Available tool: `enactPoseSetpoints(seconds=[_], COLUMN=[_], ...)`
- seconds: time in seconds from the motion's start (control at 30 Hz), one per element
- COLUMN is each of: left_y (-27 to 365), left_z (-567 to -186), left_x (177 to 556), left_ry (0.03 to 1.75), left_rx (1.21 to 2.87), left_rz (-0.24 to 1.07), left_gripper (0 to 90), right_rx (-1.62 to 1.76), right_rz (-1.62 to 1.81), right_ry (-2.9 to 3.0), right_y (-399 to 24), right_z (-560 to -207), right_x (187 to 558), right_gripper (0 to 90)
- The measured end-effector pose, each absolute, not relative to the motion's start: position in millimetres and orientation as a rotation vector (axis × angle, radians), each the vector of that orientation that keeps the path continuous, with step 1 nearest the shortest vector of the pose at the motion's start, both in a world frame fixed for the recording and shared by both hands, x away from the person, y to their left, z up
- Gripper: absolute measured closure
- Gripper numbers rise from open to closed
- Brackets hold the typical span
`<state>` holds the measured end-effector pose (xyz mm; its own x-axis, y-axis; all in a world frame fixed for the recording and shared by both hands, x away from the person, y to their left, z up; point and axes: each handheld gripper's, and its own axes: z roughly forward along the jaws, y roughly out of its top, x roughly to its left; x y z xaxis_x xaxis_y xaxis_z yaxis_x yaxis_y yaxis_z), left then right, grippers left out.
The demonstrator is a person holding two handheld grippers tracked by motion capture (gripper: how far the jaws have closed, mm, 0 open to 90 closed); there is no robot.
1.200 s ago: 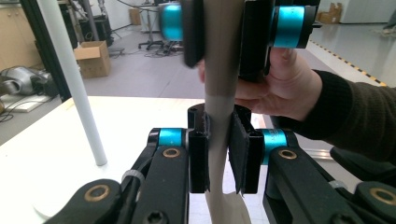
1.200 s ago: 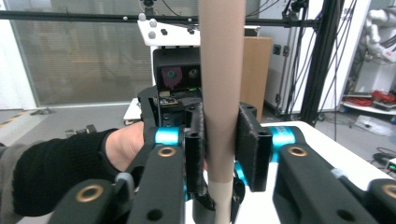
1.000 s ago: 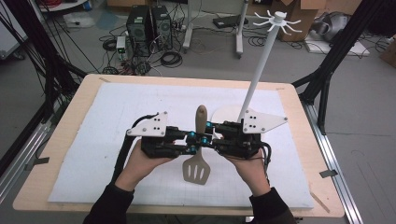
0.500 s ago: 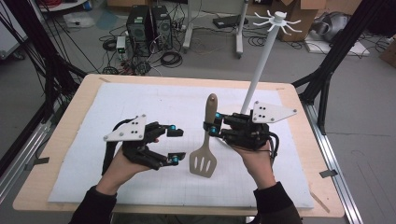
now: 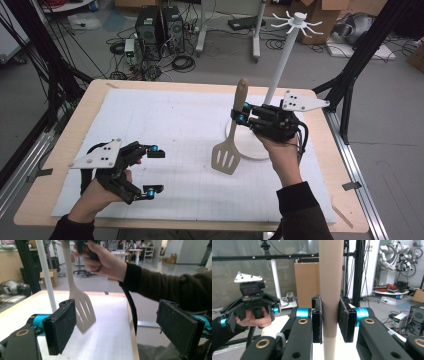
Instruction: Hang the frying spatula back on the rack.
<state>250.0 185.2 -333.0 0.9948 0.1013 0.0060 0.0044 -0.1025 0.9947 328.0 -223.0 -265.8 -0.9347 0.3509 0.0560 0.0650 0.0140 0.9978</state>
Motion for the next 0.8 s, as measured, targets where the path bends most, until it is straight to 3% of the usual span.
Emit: enactPoseSetpoints(seconds=[0.8], left_y=[210.7], left_z=[-356.5], left_x=[251.4], left_ry=[0.152], left_rx=[1.732], left_rz=[0.105], left_gripper=[17.8], right_rx=[0.538], right_rz=[1.968], right_ry=[2.008], right_y=[-268.0], right_z=[-219.1], right_x=[358.7], right_gripper=[75.8])
